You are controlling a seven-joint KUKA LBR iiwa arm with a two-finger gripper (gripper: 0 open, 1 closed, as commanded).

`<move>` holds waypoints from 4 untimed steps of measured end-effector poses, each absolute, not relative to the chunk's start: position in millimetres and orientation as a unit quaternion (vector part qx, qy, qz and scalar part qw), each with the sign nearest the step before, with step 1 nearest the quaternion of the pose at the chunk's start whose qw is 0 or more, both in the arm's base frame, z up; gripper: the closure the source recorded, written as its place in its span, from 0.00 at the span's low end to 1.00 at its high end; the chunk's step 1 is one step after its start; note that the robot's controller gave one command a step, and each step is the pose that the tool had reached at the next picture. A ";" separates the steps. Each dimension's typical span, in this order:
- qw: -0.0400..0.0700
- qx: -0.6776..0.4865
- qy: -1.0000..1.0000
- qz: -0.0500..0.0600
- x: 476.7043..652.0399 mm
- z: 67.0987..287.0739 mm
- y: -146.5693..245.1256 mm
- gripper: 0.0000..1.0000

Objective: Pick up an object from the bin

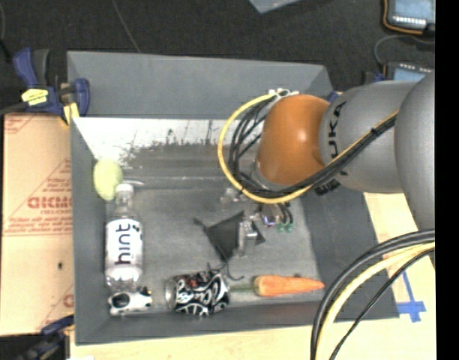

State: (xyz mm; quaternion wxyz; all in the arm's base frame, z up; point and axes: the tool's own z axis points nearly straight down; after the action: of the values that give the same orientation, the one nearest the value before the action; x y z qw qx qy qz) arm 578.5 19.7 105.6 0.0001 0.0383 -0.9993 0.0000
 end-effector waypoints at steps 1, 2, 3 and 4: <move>-0.004 0.120 -0.993 0.001 594.2 155.3 9.9 0.00; -0.006 0.044 -0.999 0.000 589.8 100.7 5.1 0.00; -0.005 0.173 -0.985 0.002 588.8 71.9 10.8 1.00; -0.005 0.173 -0.985 0.001 588.8 71.9 10.8 1.00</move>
Offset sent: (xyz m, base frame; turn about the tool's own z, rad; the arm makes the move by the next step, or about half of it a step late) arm 0.0051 -0.0157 -0.0356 0.0317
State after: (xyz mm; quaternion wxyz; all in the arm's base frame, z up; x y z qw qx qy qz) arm 588.8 10.8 71.9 -0.0055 0.1727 -0.9850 0.0015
